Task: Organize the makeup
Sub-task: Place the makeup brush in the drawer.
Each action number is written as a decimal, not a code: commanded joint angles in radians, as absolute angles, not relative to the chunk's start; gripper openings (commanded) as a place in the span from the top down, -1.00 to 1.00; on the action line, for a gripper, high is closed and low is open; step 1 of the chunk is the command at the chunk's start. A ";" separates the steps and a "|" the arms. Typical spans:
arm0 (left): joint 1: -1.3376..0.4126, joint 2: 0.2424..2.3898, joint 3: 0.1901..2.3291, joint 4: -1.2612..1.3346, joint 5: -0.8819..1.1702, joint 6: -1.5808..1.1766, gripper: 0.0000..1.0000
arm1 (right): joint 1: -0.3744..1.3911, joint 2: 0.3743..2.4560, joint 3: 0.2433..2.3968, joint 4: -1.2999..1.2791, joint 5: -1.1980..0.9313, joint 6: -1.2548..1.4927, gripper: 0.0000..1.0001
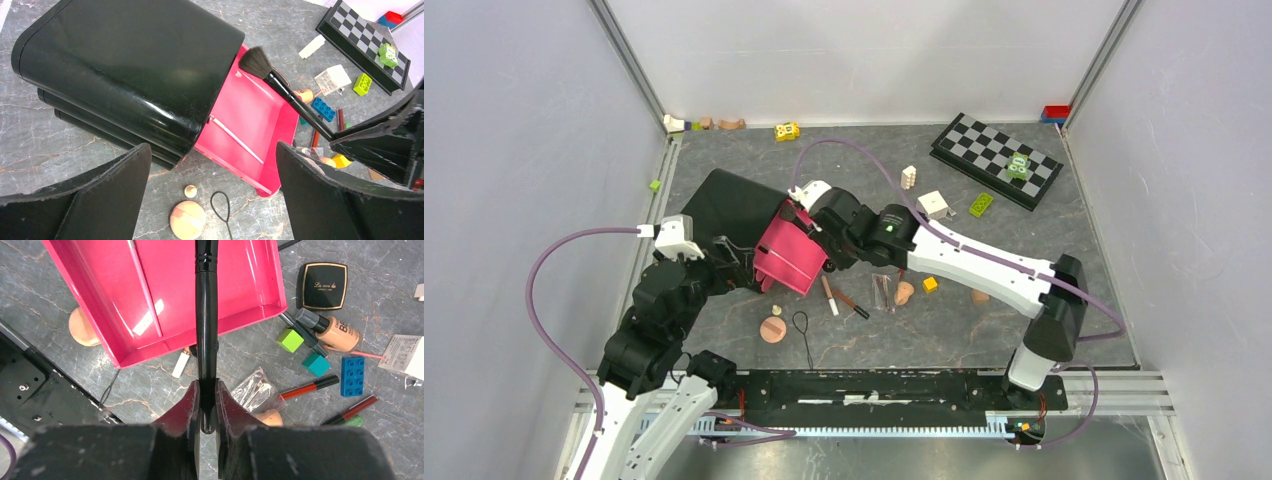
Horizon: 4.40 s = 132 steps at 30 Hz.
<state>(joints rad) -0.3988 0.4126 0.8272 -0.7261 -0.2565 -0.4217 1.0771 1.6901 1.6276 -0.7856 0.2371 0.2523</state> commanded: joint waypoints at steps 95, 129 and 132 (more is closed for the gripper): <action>-0.394 0.410 0.827 -0.697 -0.256 -0.447 -1.00 | 1.040 2.046 1.889 -0.643 0.017 0.044 1.00; -0.393 0.416 0.827 -0.698 -0.258 -0.446 -1.00 | 1.043 1.983 1.717 -0.545 -0.185 -0.053 0.88; -0.393 0.417 0.827 -0.698 -0.258 -0.445 -1.00 | 1.044 1.980 1.711 -0.542 -0.208 -0.046 0.86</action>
<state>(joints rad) -0.3988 0.4061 0.8272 -0.7261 -0.2569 -0.4217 1.0355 2.0048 1.7359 -0.5655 -0.1265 -0.0559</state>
